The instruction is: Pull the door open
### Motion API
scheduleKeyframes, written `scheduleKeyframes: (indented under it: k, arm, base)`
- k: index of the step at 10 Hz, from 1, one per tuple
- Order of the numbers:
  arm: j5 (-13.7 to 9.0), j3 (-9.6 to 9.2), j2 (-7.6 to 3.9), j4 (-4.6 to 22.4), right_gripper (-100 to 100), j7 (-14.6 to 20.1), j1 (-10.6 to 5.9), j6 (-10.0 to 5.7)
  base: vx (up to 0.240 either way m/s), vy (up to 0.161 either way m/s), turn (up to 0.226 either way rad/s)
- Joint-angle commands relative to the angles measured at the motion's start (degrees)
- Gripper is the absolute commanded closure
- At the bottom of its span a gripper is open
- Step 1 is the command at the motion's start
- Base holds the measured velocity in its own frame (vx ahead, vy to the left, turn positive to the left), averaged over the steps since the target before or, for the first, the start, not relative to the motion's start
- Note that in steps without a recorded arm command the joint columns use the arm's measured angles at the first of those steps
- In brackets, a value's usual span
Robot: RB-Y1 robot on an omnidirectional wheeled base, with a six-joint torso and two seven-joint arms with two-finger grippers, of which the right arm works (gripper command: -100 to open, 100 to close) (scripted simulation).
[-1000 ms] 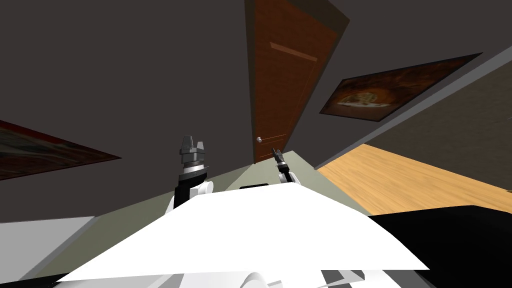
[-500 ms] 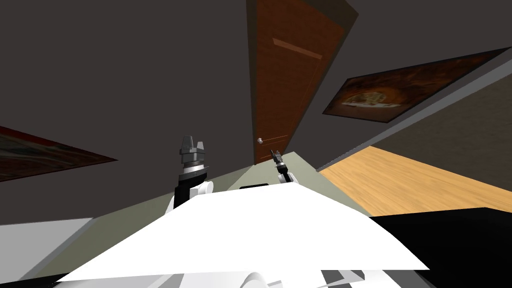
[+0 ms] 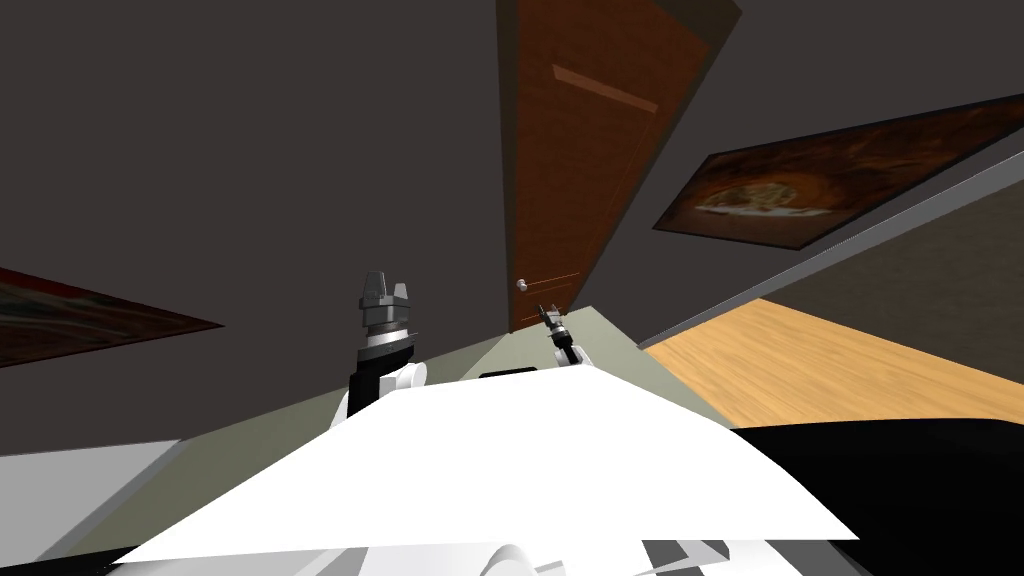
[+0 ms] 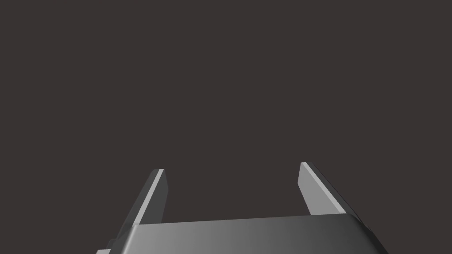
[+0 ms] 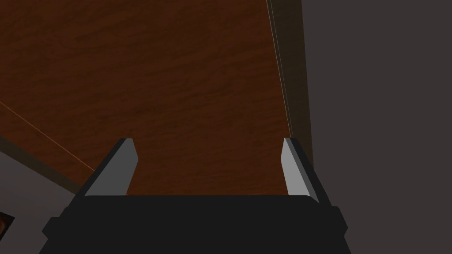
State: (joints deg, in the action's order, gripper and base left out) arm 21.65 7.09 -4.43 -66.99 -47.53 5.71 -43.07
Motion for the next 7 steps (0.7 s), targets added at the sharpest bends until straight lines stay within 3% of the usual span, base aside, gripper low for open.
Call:
scheduleKeyframes:
  k: [1, 2, 7]
  arm:
    - [0.85, 0.54, 0.04, 2.86, -100, -2.52, -1.15, -0.78]
    - [0.85, 0.54, 0.04, 3.13, -100, -2.52, -1.15, -0.78]
    - [3.26, 1.77, 0.61, 10.78, -100, -8.97, -4.12, -2.25]
  base:
    - [0.101, 0.003, 0.020]
    - [0.065, 0.004, 0.005]
    - [0.076, -0.007, 0.016]
